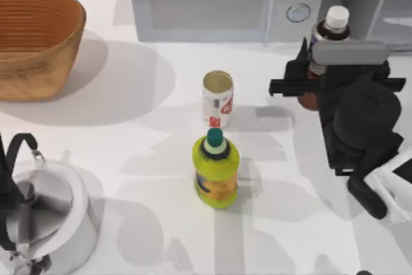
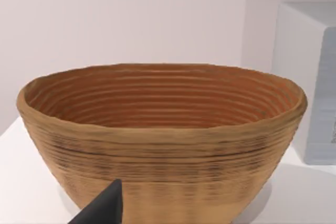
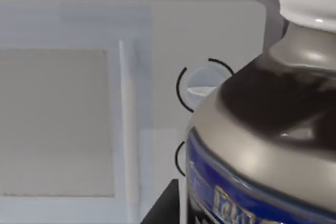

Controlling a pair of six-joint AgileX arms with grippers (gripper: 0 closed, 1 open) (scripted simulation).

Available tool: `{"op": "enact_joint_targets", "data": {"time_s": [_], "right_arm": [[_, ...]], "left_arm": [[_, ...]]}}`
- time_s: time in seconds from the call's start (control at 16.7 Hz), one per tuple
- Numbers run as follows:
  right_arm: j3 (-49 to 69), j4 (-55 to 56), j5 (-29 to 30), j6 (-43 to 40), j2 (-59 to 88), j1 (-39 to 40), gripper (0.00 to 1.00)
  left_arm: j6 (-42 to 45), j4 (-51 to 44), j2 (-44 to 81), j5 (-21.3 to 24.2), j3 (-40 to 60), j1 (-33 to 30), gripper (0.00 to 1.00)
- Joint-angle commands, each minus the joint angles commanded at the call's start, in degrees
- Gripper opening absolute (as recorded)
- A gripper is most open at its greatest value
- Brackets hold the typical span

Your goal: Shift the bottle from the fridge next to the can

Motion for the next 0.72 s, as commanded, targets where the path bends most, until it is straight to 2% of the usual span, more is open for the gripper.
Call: {"op": "enact_joint_targets", "data": {"time_s": [0.54, 0.72], "right_arm": [[0.00, 0.00, 0.00, 0.00, 0.00, 0.00, 0.98], [0.00, 0.00, 0.00, 0.00, 0.00, 0.00, 1.00]], "left_arm": [[0.00, 0.00, 0.00, 0.00, 0.00, 0.00, 1.00], [0.00, 0.00, 0.00, 0.00, 0.00, 0.00, 1.00]]}}
